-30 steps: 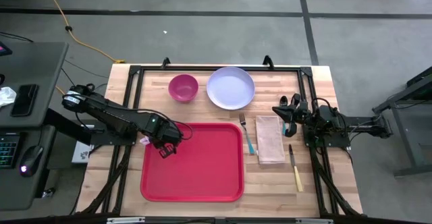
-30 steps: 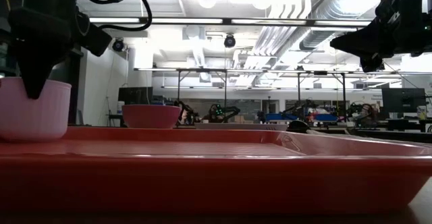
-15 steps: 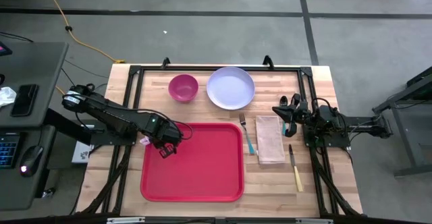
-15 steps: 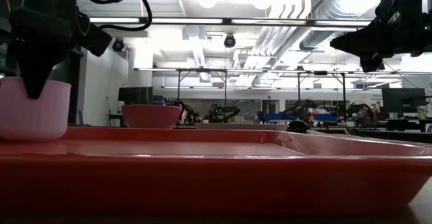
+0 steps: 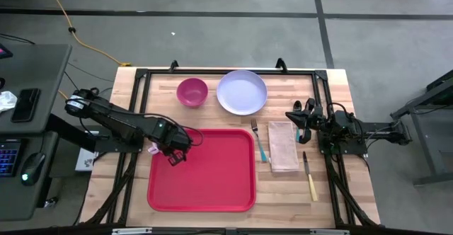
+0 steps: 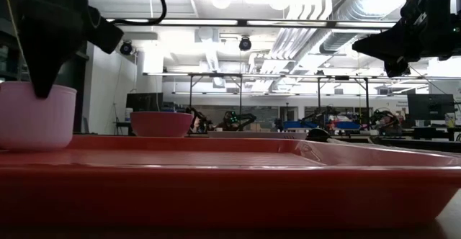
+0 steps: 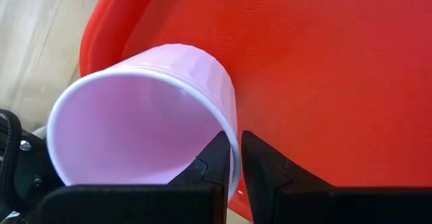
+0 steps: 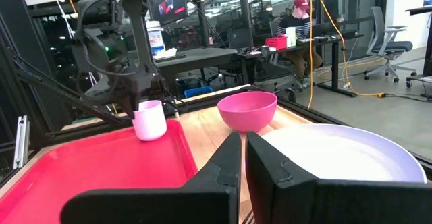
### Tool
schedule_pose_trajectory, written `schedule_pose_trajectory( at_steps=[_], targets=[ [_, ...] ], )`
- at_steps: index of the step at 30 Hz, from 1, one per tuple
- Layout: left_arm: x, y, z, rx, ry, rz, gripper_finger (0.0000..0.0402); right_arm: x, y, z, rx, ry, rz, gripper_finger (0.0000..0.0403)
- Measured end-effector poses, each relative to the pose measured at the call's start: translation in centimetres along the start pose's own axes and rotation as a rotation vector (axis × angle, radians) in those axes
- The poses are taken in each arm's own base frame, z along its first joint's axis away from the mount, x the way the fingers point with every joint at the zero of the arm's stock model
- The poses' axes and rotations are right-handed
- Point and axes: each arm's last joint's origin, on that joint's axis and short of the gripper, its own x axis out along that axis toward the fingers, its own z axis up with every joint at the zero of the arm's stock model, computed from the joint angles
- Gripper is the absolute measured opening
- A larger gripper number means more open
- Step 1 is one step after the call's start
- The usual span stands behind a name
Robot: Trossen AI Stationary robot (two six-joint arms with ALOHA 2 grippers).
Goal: Set up tray
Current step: Put the purple mug to the top left of the red tray
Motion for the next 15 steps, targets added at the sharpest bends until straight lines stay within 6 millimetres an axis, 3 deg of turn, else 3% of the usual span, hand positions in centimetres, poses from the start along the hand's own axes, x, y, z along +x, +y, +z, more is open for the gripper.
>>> schedule_pose_trajectory(
  at_steps=[15],
  targets=[
    [-0.15,0.26,-0.19,-0.023,0.021,0.029,0.0069,0.0,0.0,0.0,0.0,0.0,0.0,0.0]
  ],
)
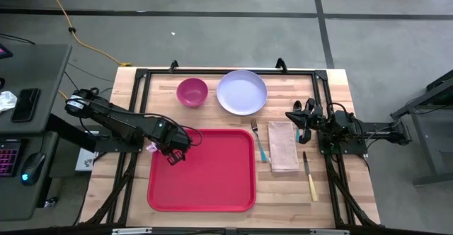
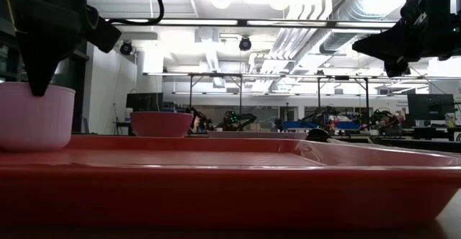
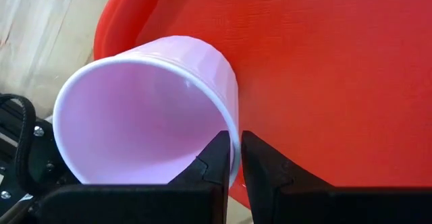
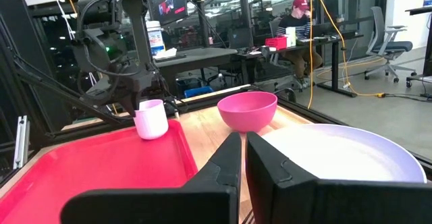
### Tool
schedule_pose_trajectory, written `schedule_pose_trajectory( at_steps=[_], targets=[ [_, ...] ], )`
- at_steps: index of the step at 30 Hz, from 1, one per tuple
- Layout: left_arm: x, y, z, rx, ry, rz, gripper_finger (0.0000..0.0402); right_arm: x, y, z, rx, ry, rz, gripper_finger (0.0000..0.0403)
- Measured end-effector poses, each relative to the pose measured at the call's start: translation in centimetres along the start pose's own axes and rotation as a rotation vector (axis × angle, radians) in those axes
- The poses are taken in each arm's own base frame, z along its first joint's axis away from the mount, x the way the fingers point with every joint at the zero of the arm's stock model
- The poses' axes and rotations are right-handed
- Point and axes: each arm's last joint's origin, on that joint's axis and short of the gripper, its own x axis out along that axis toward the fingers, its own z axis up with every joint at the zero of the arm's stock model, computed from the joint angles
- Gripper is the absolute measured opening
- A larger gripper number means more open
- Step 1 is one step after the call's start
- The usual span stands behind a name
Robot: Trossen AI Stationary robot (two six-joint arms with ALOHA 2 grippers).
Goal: Set up tray
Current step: Put the purple mug to the top left of the red tray, then put the white plate to the bottom of the purple mug on the red tray
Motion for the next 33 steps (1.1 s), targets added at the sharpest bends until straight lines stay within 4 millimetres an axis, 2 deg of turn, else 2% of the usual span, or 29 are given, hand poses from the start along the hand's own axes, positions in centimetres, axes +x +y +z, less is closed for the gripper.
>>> schedule_pose_trajectory(
  at_steps=[6,20,25,33],
  targets=[
    [-0.2,-0.1,0.0,-0.001,-0.001,-0.005,0.0069,0.0,0.0,0.0,0.0,0.0,0.0,0.0],
    [-3.2,-0.2,0.3,-0.002,-0.033,0.008,0.007,0.0,0.0,0.0,0.0,0.0,0.0,0.0],
    [-5.3,-0.3,0.5,-0.003,-0.072,-0.002,0.007,0.0,0.0,0.0,0.0,0.0,0.0,0.0],
    [-9.9,-0.5,1.2,0.016,-0.275,-0.025,0.0069,0.0,0.0,0.0,0.0,0.0,0.0,0.0]
  ],
)
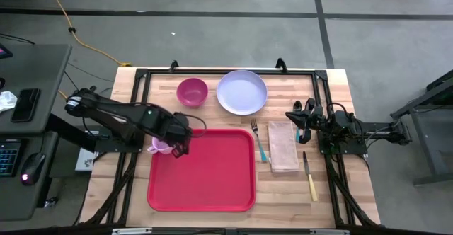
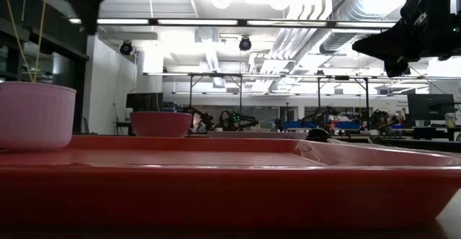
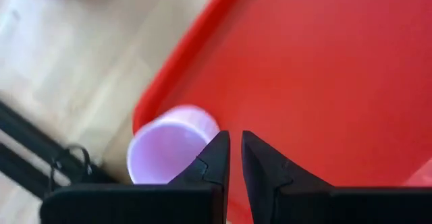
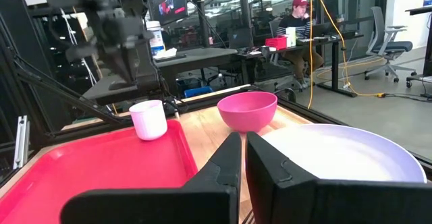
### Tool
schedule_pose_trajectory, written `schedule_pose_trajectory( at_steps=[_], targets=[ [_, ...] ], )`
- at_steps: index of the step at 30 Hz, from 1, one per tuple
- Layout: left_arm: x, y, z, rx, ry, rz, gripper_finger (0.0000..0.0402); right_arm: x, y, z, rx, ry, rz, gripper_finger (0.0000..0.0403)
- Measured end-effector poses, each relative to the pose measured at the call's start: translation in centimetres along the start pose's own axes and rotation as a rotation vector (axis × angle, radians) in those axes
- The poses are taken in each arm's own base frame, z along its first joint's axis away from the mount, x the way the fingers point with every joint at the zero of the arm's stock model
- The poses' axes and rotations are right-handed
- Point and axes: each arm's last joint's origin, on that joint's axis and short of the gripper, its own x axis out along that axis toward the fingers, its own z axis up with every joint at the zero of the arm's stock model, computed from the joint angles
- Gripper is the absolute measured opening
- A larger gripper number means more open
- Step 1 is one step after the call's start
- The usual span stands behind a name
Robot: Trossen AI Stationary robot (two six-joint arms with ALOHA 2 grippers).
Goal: Set up tray
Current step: Put the white plate to the bottom of the purple mug on the red tray
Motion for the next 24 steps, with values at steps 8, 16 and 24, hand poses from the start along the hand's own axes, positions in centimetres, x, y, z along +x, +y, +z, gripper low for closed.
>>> schedule_pose_trajectory(
  at_steps=[8,16,24],
  targets=[
    [-3.5,0.0,1.4,0.058,-0.174,-0.026,0.0069,0.0,0.0,0.0,0.0,0.0,0.0,0.0],
    [-3.8,0.0,1.5,0.059,-0.182,-0.036,0.0069,0.0,0.0,0.0,0.0,0.0,0.0,0.0],
    [-3.8,0.0,1.5,0.062,-0.183,-0.036,0.0069,0.0,0.0,0.0,0.0,0.0,0.0,0.0]
  ],
)
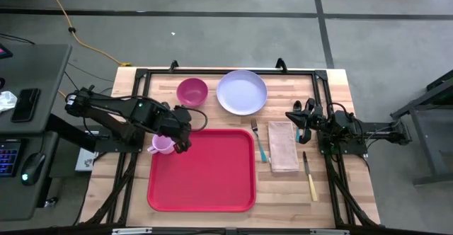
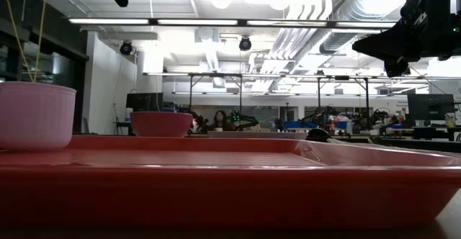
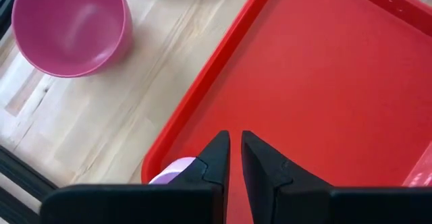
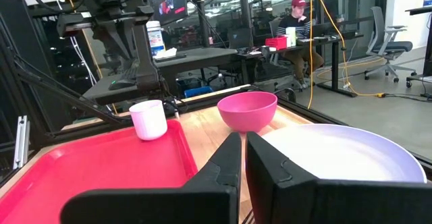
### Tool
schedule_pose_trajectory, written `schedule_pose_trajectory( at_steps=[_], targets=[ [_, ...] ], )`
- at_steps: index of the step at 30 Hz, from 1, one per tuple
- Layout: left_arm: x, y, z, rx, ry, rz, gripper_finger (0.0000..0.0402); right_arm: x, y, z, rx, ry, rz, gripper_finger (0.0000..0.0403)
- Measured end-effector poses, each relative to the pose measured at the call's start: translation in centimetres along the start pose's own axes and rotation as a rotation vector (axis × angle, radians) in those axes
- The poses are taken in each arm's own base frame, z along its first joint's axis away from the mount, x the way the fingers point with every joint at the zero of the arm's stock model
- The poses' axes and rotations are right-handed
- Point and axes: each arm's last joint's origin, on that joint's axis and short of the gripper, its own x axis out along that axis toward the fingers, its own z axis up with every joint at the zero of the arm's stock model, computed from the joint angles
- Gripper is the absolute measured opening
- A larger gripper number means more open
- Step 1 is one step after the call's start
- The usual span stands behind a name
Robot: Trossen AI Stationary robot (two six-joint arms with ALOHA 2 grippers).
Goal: Set up tray
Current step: Put the white plate to the bottom of the purple mug on the red tray
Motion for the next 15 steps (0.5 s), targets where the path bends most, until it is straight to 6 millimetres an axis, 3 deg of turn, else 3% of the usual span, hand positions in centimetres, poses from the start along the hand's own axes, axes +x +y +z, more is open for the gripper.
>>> schedule_pose_trajectory(
  at_steps=[8,15],
  targets=[
    [0.2,0.0,1.1,0.037,-0.09,-0.008,0.0069,0.0,0.0,0.0,0.0,0.0,0.0,0.0],
    [1.3,2.9,3.8,-0.084,-0.101,0.025,0.0069,0.0,0.0,0.0,0.0,0.0,0.0,0.0]
  ],
)
